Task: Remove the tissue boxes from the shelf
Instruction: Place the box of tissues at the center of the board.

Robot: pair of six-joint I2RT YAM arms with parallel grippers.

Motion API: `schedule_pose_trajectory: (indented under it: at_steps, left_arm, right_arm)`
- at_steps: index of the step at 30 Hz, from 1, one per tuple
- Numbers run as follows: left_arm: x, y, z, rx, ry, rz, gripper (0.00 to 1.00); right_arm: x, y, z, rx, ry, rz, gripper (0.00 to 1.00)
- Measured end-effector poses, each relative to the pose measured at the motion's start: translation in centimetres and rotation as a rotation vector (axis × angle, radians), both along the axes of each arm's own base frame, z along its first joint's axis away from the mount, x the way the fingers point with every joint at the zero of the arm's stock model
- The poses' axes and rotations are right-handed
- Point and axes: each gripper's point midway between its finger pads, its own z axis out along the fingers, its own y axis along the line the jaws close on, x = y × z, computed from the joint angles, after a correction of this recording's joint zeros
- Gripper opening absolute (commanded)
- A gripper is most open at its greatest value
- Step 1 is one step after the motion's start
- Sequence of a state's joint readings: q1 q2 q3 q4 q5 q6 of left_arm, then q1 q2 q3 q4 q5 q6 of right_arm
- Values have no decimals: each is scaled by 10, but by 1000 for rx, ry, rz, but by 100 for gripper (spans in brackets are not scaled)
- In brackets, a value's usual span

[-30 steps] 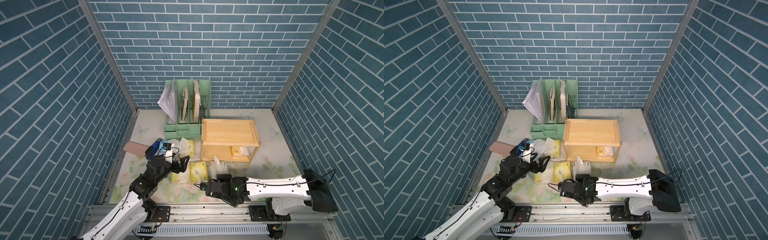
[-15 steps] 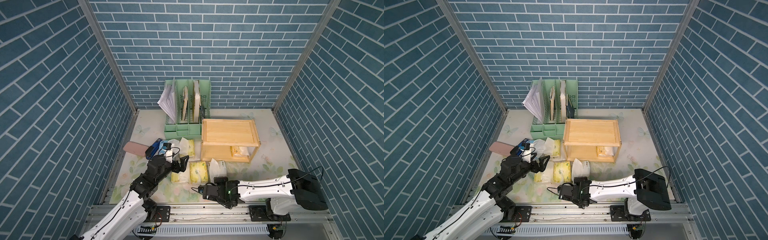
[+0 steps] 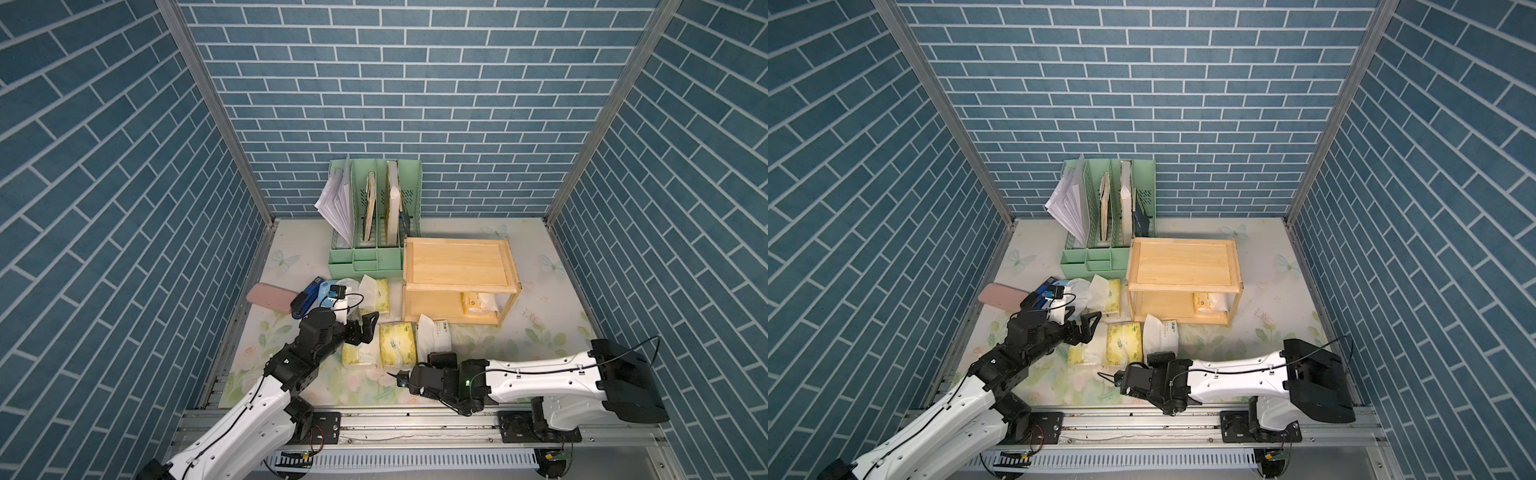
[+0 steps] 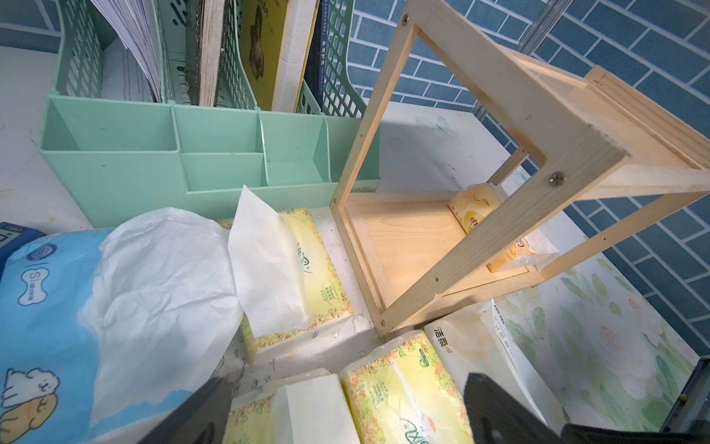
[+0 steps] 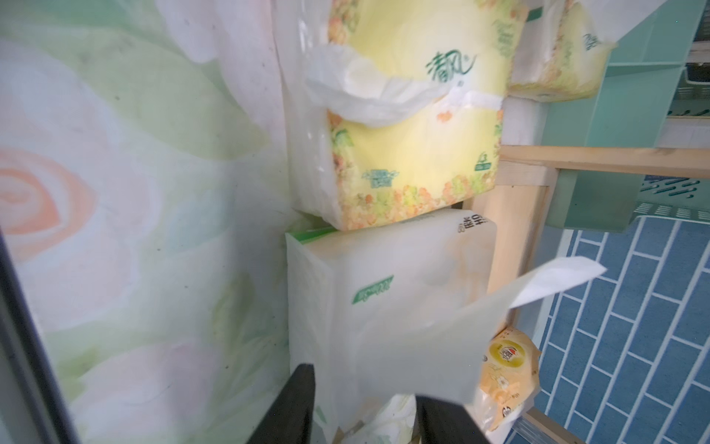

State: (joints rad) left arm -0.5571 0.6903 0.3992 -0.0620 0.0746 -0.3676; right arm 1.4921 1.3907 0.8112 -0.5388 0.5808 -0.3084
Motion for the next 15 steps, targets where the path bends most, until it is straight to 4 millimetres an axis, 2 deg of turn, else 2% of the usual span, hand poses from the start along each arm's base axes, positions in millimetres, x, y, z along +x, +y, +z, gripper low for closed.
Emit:
schedule_pose_trajectory:
  at_steps: [6, 11, 15]
  left_arm:
    - [1, 2, 5, -3, -18, 9, 100]
    - [1, 6, 13, -10, -46, 29, 100]
    - [1, 10, 22, -17, -77, 46, 100]
  right_arm:
    - [8, -18, 24, 36, 5, -26, 66]
    - [31, -51, 38, 46, -24, -116, 63]
    - [57, -87, 29, -28, -76, -207, 57]
